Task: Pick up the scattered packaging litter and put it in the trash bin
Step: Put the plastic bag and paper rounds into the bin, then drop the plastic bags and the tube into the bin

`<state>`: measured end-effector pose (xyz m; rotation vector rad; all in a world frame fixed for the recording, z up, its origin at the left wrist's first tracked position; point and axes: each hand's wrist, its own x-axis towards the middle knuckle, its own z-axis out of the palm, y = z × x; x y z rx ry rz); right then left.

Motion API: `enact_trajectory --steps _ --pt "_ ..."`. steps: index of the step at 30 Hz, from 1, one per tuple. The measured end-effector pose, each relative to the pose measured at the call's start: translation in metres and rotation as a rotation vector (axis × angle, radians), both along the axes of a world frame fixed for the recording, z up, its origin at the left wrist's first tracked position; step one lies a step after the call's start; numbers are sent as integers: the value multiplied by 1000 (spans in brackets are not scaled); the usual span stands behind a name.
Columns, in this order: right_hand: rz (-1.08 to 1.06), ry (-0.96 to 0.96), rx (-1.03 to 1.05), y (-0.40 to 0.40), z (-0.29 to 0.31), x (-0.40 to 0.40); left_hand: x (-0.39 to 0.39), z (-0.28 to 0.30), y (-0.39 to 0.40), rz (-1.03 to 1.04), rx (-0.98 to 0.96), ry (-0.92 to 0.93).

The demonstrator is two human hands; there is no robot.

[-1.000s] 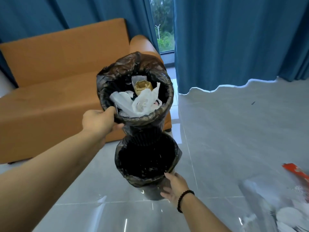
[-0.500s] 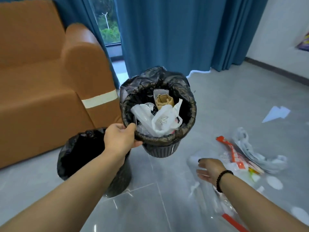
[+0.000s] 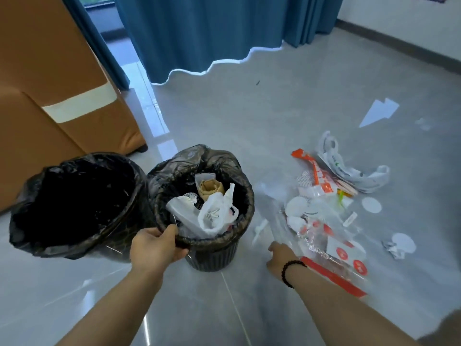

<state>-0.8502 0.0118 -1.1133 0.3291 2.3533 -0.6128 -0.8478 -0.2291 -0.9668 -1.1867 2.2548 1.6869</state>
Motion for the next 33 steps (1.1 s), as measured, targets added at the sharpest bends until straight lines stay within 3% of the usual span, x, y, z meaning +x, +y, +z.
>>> enact_trajectory --steps 5,9,12,17,22,28,30,33 --pt "228 -3 97 -13 -30 14 10 -11 -7 18 68 -6" --pt "242 -129 201 -20 -48 23 12 -15 -5 11 168 -10" --pt "278 -92 304 -22 -46 26 12 -13 -8 -29 232 -60" --pt "235 27 351 -13 -11 12 17 0 -15 -131 298 -169" --pt "70 279 344 9 70 -23 20 29 -13 -177 281 -170" --pt "-258 598 82 22 183 -32 18 58 3 -249 149 2" --pt "-444 690 -201 18 213 -15 15 64 9 -308 135 92" --pt "-712 604 -697 9 239 0 5 73 21 -411 245 194"
